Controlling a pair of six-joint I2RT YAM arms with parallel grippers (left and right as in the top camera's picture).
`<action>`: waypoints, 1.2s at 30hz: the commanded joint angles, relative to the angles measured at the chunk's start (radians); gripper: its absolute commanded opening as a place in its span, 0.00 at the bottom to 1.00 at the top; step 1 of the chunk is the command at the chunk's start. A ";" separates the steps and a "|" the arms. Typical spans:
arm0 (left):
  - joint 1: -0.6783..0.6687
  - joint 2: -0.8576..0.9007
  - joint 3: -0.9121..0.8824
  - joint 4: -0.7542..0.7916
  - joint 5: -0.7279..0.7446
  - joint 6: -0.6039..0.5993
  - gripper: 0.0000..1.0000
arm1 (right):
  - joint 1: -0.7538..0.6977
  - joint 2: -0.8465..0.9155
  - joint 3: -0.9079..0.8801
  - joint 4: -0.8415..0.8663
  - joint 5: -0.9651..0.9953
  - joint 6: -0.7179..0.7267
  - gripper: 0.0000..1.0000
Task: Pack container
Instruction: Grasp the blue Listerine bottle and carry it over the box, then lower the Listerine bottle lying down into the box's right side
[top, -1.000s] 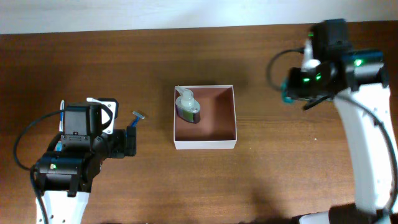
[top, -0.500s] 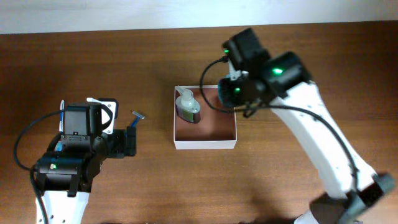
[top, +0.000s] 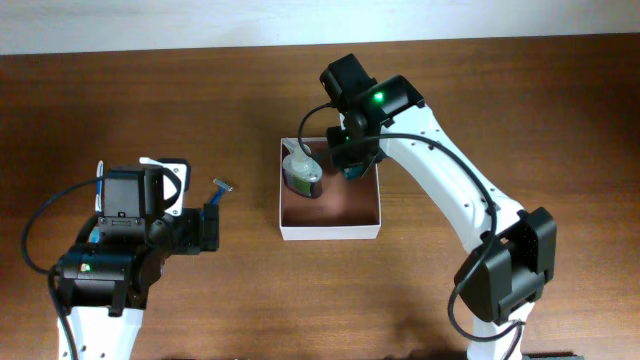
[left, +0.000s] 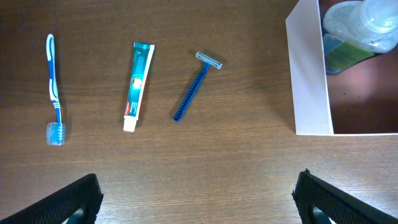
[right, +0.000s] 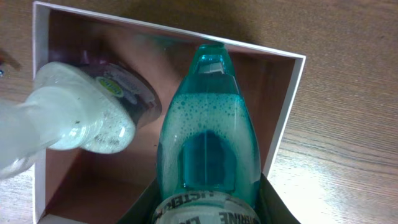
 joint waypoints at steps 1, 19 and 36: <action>0.002 0.003 0.021 -0.005 0.011 -0.007 1.00 | -0.038 0.015 0.019 0.011 -0.030 0.016 0.04; 0.002 0.003 0.021 -0.006 0.011 -0.007 1.00 | -0.050 0.039 0.017 -0.016 -0.050 -0.009 0.55; 0.002 0.003 0.021 -0.006 0.011 -0.007 1.00 | -0.048 -0.293 0.017 -0.131 0.132 0.040 0.63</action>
